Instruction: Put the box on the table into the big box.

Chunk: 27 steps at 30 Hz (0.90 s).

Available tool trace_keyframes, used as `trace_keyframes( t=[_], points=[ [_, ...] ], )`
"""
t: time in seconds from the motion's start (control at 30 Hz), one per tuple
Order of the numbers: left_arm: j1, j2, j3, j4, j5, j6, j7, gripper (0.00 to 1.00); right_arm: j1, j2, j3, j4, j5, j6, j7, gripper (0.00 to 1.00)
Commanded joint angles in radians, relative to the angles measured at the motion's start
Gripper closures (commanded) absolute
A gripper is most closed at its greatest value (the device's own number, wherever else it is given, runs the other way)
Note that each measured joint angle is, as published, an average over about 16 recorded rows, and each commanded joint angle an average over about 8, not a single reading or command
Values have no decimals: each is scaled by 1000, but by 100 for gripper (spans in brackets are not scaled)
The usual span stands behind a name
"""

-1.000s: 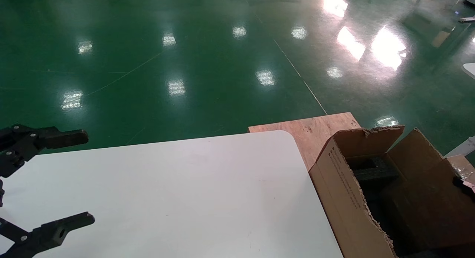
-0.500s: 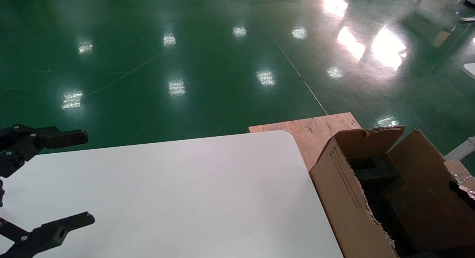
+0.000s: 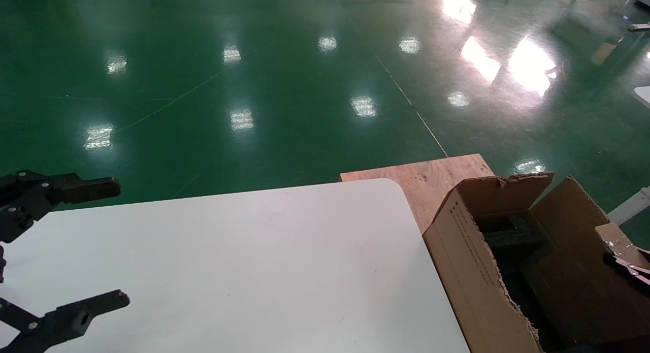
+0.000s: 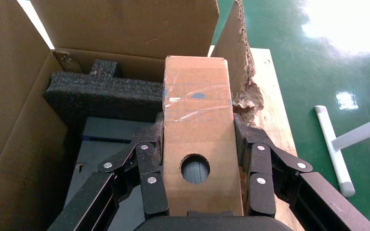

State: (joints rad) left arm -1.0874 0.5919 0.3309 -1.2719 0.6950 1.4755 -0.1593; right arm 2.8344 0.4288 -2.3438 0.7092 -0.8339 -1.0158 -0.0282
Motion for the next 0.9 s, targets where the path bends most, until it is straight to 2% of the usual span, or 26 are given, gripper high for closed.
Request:
trace_keyframes(
  t=[0.03, 0.63, 0.9],
  points=[
    [0, 0, 0, 0, 0, 0, 0, 0, 1, -2, -4, -2, -1, 0, 0, 0],
    [0, 0, 0, 0, 0, 0, 0, 0, -4, 0, 7, 13, 2, -3, -2, 0],
    [0, 0, 0, 0, 0, 0, 0, 0, 24, -57, -14, 170, 58, -26, -22, 0]
  ],
)
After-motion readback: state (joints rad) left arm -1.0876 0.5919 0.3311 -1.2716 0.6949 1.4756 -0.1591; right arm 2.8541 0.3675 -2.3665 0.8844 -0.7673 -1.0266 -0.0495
